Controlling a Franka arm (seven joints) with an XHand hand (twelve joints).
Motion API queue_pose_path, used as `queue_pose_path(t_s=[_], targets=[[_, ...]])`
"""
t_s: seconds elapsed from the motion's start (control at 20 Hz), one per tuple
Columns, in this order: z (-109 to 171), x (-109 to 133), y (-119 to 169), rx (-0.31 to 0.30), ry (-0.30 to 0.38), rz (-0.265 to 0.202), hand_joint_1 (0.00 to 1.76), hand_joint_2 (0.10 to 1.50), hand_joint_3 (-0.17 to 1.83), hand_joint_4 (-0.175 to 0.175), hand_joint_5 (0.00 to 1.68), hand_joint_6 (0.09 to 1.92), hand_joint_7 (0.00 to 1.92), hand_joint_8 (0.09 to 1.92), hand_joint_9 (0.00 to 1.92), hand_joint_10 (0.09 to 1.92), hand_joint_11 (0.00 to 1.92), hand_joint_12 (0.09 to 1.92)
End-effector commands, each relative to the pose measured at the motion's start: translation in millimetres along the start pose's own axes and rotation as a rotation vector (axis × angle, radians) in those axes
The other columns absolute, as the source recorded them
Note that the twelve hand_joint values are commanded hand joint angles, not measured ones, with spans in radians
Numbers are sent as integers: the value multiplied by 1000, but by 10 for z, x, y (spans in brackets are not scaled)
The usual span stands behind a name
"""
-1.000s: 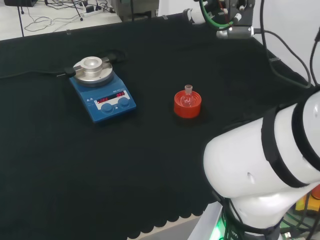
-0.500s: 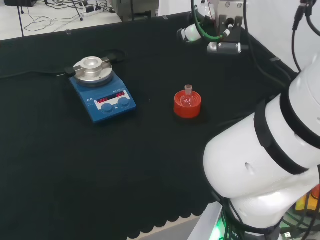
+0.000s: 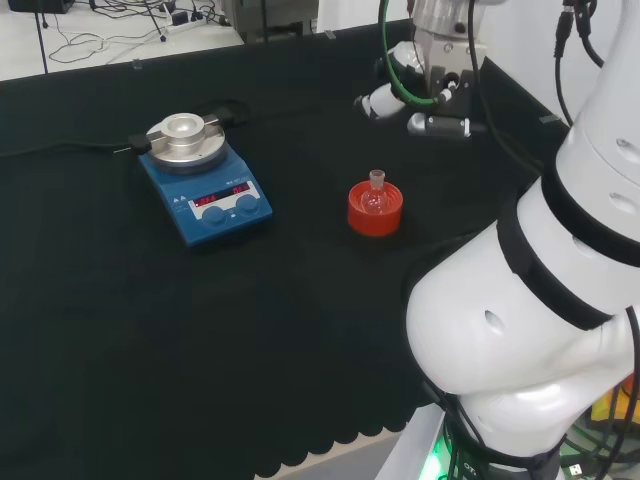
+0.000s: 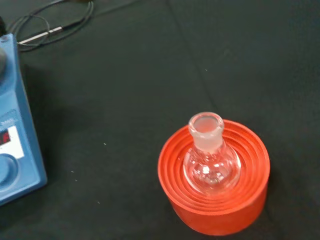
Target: Pick up the round-bottom flask.
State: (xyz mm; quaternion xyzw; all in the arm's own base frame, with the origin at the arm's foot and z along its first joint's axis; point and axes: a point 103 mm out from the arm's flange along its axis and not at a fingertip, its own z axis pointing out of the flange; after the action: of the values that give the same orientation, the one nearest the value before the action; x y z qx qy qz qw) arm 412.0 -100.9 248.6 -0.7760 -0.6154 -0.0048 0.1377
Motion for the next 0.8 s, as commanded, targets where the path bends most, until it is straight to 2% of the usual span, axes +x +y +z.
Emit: queue_pose_path(t_s=[0.05,0.4,0.8], targets=[[269,-126,16,24,-3,30,759,750,447,-49,486,87,202,689,386,713,119,1418],[558,-235,19,28,3,46,805,680,531,-50,538,87,213,691,406,708,124,1423],[833,-206,40,24,5,50,868,620,588,-50,578,108,226,693,420,705,125,1424]])
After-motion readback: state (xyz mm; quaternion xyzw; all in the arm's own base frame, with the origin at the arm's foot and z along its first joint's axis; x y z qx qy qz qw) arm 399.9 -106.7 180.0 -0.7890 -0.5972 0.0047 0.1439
